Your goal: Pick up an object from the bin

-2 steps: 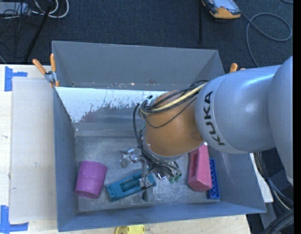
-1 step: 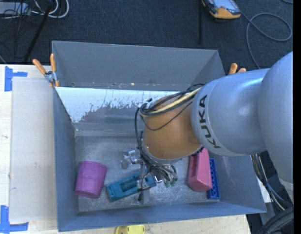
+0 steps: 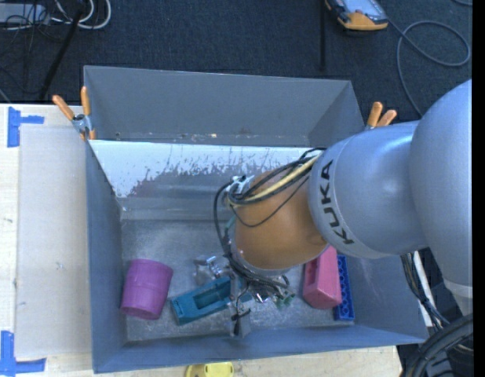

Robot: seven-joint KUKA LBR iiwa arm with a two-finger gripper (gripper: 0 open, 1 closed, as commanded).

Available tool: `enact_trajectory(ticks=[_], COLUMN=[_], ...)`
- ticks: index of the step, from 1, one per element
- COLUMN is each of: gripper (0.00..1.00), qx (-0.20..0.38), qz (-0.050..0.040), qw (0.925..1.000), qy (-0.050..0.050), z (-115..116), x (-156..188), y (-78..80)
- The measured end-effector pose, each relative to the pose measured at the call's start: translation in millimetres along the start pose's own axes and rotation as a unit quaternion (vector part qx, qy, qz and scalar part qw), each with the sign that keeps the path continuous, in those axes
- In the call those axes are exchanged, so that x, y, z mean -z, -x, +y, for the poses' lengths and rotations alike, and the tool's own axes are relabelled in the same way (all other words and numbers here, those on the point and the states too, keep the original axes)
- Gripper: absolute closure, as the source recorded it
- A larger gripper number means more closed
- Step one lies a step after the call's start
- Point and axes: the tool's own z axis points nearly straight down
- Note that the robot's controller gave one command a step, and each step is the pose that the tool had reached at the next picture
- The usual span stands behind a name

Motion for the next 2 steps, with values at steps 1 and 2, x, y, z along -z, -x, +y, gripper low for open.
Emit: enact_trajectory(ticks=[1,2], gripper=[1.0,1.0], qx=[0.106,0.105], qz=[-0.0034,-0.0034], qw=[0.9944,0.9944], qy=[0.0,0.0], z=[-26.4,-26.4], x=[-30.1,-30.1], y=[-11.4,-11.4])
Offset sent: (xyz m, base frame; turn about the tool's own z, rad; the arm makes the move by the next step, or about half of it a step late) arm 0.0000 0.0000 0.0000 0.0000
